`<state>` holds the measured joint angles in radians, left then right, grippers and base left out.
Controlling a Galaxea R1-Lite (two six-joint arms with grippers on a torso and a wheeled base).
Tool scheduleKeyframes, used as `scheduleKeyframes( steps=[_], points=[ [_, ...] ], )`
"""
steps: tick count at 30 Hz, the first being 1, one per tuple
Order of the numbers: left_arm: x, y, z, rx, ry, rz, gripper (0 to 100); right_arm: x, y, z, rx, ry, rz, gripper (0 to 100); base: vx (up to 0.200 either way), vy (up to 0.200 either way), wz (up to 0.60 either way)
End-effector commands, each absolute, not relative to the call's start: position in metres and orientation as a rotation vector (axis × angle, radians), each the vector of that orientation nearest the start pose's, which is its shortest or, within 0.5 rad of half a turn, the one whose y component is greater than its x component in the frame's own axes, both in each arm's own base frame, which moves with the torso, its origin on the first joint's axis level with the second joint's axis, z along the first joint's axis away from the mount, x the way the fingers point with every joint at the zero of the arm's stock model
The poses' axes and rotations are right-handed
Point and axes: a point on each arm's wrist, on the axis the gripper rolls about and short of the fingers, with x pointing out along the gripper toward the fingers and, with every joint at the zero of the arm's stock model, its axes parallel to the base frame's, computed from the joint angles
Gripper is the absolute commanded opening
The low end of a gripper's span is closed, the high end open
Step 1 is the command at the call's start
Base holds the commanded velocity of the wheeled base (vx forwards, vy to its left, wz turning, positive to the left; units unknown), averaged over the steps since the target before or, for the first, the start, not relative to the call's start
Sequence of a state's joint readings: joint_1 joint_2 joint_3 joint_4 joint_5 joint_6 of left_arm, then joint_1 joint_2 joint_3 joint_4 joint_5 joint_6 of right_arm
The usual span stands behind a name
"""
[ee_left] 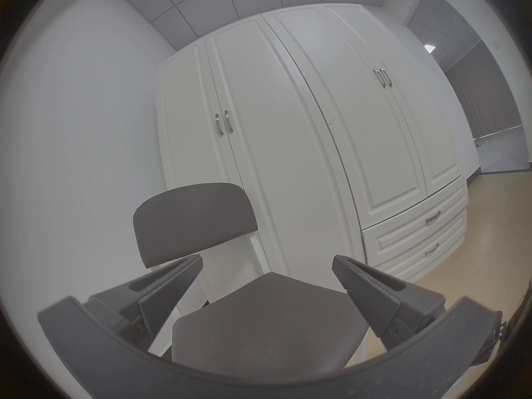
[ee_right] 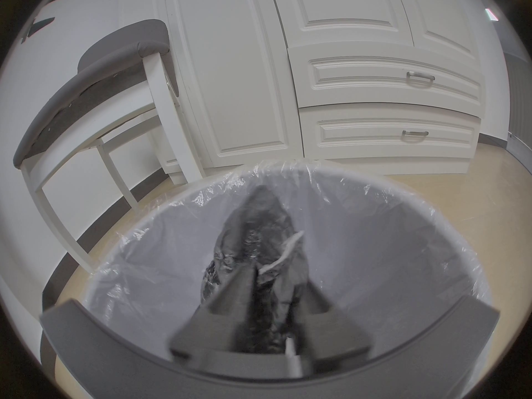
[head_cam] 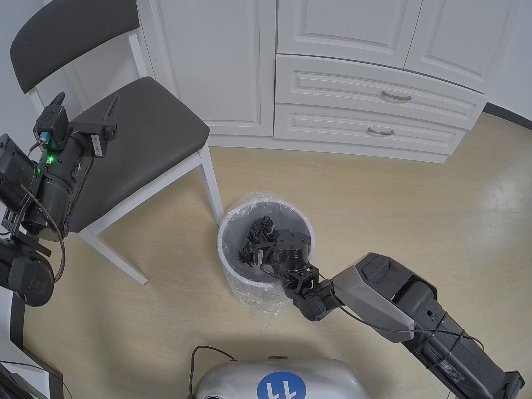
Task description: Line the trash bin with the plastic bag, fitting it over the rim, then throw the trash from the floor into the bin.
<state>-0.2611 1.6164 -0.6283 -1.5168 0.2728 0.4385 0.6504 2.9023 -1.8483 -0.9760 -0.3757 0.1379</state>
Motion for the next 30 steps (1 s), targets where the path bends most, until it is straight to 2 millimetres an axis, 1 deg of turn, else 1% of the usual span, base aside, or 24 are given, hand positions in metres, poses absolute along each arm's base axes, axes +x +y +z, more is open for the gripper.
scheduleKeyframes(
  steps=[1,12,13,16,19,20,22,24,26,27,29,30],
  points=[
    [0.254,-0.061,0.246,0.289,-0.496,0.122,100,0.438,0.325,-0.048,0.104,0.078,0.273,100,0.000,0.000,0.00],
    [0.254,-0.062,0.246,0.291,-0.493,0.122,100,0.442,0.321,-0.034,0.118,0.049,0.263,100,0.000,0.000,0.00],
    [0.255,-0.062,0.245,0.291,-0.491,0.122,100,0.443,0.320,-0.026,0.125,0.037,0.262,100,0.000,0.000,0.00],
    [0.256,-0.062,0.244,0.293,-0.487,0.121,100,0.442,0.316,-0.014,0.123,0.035,0.258,100,0.000,0.000,0.00],
    [0.255,-0.064,0.243,0.292,-0.484,0.111,100,0.431,0.306,-0.006,0.068,0.075,0.251,100,0.000,0.000,0.00],
    [0.255,-0.065,0.243,0.291,-0.484,0.108,100,0.425,0.302,-0.001,0.050,0.084,0.252,100,0.000,0.000,0.00],
    [0.254,-0.069,0.239,0.293,-0.471,0.091,100,0.411,0.291,0.015,0.014,0.098,0.254,100,0.000,0.000,0.00],
    [0.251,-0.076,0.228,0.301,-0.435,0.052,100,0.400,0.282,0.028,-0.011,0.112,0.253,100,0.000,0.000,0.00],
    [0.248,-0.087,0.218,0.317,-0.404,0.006,100,0.391,0.268,0.039,-0.032,0.131,0.240,100,0.000,0.000,0.00],
    [0.248,-0.089,0.216,0.322,-0.398,-0.003,100,0.389,0.265,0.041,-0.036,0.133,0.237,100,0.000,0.000,0.00],
    [0.246,-0.096,0.208,0.335,-0.376,-0.040,100,0.378,0.246,0.053,-0.045,0.146,0.207,100,0.000,0.000,0.00],
    [0.246,-0.096,0.208,0.335,-0.376,-0.040,100,0.378,0.246,0.053,-0.045,0.146,0.207,100,0.000,0.000,0.00]
  ],
)
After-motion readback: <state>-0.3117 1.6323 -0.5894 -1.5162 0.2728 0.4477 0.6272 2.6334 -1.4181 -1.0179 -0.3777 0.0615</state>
